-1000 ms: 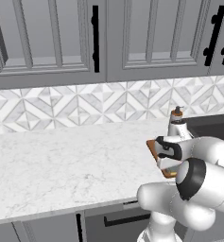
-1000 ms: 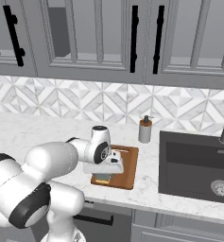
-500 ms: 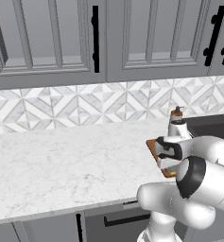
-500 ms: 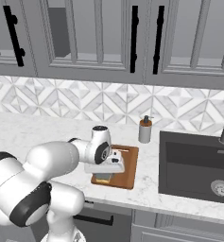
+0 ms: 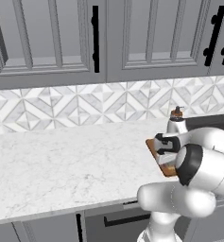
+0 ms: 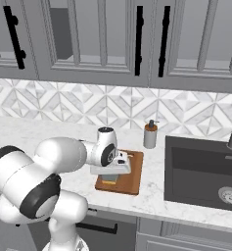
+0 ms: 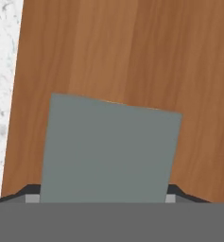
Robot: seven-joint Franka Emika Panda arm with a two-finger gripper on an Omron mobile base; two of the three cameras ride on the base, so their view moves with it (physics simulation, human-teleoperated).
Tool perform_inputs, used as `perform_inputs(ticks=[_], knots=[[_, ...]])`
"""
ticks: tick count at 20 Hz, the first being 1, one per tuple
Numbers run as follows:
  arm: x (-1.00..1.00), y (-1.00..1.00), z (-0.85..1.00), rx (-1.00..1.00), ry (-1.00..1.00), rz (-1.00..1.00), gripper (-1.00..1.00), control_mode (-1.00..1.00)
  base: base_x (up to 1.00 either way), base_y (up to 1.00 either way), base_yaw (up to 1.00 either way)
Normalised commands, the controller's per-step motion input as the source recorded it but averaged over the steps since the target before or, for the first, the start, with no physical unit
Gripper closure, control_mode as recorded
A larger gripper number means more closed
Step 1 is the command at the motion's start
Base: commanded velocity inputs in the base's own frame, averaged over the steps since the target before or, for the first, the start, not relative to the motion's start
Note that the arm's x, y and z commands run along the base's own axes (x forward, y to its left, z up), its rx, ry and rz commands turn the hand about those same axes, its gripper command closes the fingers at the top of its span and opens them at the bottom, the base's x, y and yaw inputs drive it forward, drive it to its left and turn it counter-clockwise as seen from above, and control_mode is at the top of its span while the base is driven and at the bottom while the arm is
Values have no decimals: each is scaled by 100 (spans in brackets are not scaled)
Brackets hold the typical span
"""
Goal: Pick up the sponge from the counter and clean the cutting board by briefly scrubbing or pressing down on the cutting board. Once finished, release the sponge.
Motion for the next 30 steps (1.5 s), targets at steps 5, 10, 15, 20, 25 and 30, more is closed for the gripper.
perform_inputs(ticks=[5,10,15,20,25,30], knots=[[58,0,0,0,-4,0,100,-100,0,0,0],[70,0,0,0,-9,0,100,-100,0,0,0],[77,-4,-1,0,-5,-4,100,-100,0,0,0],[70,-22,-5,0,-3,-9,100,-100,0,0,0],[51,-34,-22,0,-1,-12,100,-100,0,0,0],[-13,-45,-57,0,0,-9,100,-100,0,0,0]])
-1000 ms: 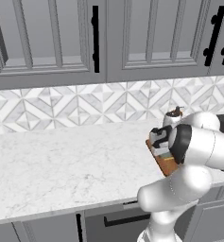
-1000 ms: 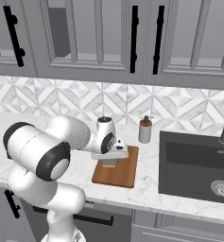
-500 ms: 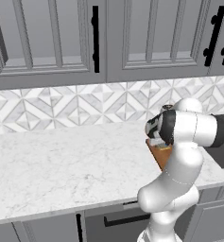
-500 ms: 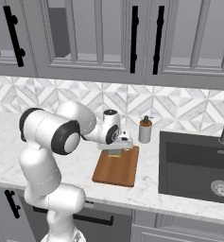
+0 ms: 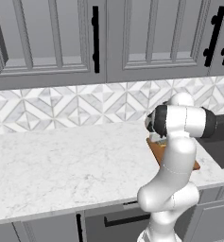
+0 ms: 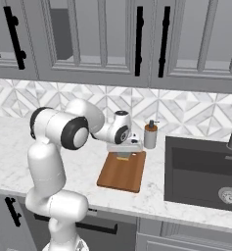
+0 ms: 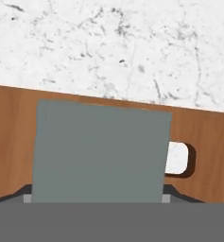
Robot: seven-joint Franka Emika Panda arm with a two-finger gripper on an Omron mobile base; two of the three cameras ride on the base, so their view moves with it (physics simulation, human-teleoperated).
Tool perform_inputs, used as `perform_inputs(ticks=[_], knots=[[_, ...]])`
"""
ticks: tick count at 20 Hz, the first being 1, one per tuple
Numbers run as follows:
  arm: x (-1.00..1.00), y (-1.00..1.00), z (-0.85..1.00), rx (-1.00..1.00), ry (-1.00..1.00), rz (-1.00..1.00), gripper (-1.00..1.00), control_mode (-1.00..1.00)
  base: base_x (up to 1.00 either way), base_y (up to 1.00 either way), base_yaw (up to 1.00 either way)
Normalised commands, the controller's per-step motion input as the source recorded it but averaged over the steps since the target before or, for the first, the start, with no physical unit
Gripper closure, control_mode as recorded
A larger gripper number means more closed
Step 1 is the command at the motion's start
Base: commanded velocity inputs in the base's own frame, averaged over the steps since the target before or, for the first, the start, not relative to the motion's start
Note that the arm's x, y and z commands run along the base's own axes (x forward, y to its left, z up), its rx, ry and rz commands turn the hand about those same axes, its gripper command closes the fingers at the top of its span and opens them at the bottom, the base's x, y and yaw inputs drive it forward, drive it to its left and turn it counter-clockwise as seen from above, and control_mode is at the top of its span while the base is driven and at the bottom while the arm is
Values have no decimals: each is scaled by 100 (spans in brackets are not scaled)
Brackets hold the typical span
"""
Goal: Pick up the sponge from the counter and clean the cutting board by briefly scrubbing or pressing down on the cutting board. Once finished, release the sponge.
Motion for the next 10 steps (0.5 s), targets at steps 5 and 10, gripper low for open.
perform_inputs(ticks=[5,10], knots=[[-79,-64,-47,0,0,-10,100,-100,0,0,0],[-99,-78,-49,0,0,-14,100,-100,0,0,0]])
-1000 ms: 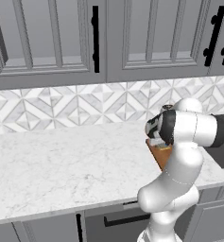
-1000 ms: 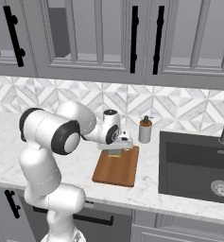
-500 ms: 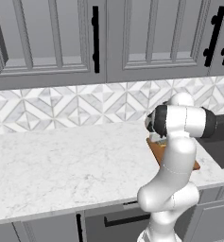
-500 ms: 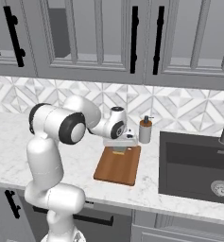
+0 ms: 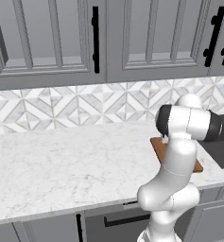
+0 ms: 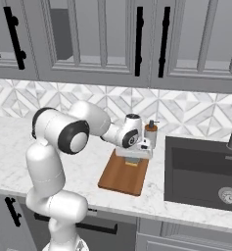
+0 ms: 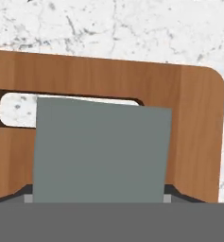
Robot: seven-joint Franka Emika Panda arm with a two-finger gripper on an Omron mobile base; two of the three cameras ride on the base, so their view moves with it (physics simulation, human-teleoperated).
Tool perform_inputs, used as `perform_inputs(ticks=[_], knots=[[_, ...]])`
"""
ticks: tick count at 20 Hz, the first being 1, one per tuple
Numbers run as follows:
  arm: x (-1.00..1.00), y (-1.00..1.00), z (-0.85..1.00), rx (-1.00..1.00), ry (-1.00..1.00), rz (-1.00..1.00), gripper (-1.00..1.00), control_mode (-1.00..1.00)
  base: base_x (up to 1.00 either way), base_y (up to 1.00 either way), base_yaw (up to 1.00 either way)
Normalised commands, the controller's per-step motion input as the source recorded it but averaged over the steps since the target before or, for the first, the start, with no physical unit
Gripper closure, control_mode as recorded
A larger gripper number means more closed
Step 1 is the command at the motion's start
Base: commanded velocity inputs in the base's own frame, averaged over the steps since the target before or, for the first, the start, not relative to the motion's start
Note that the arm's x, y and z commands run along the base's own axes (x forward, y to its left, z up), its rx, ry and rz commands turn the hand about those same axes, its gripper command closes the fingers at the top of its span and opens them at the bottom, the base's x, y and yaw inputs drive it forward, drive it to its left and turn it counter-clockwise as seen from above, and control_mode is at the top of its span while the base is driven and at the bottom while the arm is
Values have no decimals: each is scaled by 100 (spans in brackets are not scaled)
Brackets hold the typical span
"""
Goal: Pick up the sponge from the counter and clean the cutting board by briefly scrubbing or pressing down on the cutting board. Once finished, release the sponge.
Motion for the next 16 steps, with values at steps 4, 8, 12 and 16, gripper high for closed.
perform_inputs(ticks=[4,8,12,16], knots=[[-100,-61,-70,0,0,-10,100,-100,0,0,0],[-100,-44,-57,0,0,-9,100,-100,0,0,0],[-96,-35,-14,0,-3,-7,100,-100,0,0,0],[-77,-39,4,0,-1,-13,100,-100,0,0,0]])
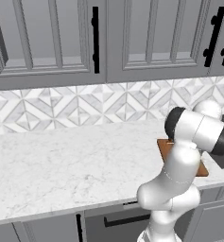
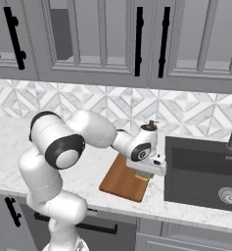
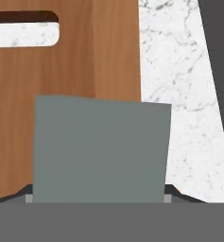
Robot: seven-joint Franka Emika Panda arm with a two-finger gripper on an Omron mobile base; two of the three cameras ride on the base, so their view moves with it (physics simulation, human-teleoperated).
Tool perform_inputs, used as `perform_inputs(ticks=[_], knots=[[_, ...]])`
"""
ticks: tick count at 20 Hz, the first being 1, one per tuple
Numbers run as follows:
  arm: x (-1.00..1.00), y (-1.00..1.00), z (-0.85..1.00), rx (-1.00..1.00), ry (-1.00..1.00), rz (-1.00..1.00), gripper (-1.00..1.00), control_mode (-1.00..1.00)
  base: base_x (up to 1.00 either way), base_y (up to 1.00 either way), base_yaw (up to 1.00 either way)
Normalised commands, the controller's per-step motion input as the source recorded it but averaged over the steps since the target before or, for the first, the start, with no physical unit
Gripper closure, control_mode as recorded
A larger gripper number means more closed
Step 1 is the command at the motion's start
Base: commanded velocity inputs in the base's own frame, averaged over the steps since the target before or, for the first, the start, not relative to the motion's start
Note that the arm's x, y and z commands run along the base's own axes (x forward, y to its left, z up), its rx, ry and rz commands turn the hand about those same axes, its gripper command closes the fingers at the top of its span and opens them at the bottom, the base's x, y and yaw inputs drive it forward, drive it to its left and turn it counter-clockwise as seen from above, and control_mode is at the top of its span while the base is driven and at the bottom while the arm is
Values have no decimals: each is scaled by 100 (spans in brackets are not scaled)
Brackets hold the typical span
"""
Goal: Pick up the sponge from the counter and clean the cutting board by briefly scrubbing or pressing down on the cutting board. Once finished, release the sponge.
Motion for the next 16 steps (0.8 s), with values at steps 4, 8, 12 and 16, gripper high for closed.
perform_inputs(ticks=[4,8,12,16], knots=[[-69,-11,-24,0,0,-9,100,-100,0,0,0],[-59,2,-42,0,1,0,100,-100,0,0,0],[-72,12,-50,0,6,0,100,-100,0,0,0],[-50,43,-100,-4,13,0,100,-100,0,0,0]])
